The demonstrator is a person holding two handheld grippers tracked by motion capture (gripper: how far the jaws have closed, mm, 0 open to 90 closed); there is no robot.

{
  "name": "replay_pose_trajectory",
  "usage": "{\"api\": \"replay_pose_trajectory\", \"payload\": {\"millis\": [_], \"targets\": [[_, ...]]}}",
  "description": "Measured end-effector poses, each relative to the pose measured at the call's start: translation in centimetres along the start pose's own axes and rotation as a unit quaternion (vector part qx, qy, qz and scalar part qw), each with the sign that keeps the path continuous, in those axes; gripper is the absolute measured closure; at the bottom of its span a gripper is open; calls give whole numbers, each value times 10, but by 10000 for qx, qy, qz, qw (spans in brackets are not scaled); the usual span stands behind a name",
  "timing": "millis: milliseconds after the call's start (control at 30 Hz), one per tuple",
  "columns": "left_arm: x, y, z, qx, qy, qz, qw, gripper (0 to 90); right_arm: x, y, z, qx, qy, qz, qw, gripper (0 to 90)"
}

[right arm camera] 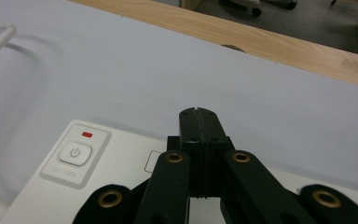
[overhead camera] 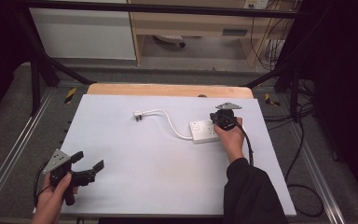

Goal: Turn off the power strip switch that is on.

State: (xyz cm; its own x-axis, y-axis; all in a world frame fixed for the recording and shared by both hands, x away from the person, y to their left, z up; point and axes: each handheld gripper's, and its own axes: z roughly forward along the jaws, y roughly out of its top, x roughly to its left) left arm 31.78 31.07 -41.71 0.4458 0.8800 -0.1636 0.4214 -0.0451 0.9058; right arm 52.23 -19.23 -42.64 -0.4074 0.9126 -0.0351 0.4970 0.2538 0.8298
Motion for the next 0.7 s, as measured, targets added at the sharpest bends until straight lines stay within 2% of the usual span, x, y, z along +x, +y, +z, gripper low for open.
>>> {"api": "replay_pose_trajectory", "payload": {"millis": [700], "targets": [[0,0,0,9,-8,19,10000,51,-2,-7,2,49,9,54,10000,900]]}}
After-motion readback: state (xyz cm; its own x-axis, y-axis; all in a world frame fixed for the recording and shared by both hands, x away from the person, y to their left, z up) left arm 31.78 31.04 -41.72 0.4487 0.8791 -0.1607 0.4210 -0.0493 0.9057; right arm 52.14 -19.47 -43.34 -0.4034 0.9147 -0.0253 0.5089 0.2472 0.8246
